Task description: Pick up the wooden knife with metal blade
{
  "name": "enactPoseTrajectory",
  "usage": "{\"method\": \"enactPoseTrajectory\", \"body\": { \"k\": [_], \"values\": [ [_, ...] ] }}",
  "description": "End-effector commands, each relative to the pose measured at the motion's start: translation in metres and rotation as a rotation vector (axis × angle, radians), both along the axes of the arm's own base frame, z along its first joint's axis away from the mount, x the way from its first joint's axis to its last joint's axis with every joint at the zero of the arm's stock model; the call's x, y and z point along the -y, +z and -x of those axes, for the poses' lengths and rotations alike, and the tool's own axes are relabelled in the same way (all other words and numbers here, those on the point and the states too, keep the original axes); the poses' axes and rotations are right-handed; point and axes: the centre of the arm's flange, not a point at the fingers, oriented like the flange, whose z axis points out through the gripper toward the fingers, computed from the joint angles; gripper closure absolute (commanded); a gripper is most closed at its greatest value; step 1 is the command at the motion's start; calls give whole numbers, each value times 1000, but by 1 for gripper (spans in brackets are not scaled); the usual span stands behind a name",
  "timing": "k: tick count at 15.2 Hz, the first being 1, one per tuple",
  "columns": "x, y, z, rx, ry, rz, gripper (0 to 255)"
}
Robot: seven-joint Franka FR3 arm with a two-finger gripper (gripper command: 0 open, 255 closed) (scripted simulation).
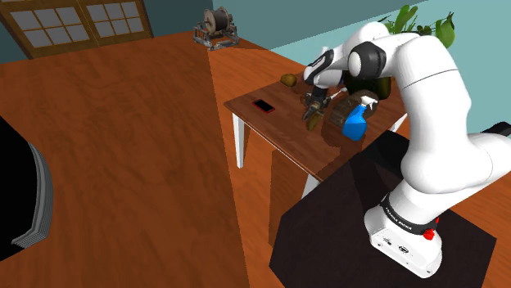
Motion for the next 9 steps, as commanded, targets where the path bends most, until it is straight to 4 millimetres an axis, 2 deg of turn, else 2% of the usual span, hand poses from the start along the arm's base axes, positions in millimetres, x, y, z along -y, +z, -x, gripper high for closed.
{"method": "enactPoseTrajectory", "body": {
  "k": [1,9],
  "values": [
    [0,10,-1,0,0,0,255],
    [0,53,-1,0,0,0,255]
  ]
}}
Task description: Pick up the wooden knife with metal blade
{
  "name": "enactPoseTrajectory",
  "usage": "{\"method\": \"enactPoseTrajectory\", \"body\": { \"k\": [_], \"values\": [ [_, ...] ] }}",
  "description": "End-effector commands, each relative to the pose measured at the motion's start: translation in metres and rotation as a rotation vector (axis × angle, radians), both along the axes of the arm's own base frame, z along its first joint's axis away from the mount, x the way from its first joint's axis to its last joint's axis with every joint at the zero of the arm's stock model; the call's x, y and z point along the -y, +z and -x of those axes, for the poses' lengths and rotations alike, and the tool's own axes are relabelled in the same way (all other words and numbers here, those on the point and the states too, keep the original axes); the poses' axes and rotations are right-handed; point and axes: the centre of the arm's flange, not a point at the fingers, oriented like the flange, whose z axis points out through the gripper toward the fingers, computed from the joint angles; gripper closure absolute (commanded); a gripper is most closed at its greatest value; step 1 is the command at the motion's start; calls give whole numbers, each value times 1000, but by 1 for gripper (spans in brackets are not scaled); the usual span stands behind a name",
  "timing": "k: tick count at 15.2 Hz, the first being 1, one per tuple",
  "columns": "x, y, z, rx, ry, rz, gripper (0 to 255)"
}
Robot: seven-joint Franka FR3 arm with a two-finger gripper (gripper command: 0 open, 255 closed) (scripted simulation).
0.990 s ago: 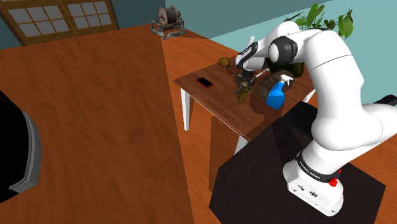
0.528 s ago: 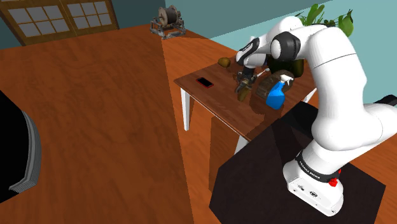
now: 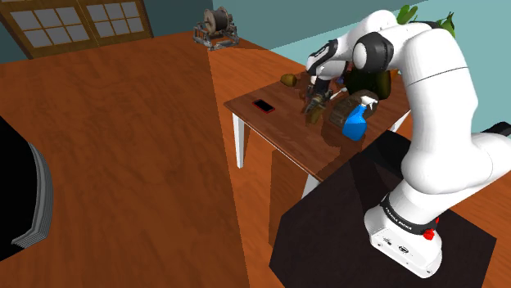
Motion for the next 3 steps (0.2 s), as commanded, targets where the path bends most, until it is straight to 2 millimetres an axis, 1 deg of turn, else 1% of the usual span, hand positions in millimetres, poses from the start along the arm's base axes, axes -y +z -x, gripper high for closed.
{"method": "enactPoseTrajectory", "body": {
  "k": [1,3],
  "values": [
    [0,11,0,0,0,0,255],
    [0,11,0,0,0,0,255]
  ]
}}
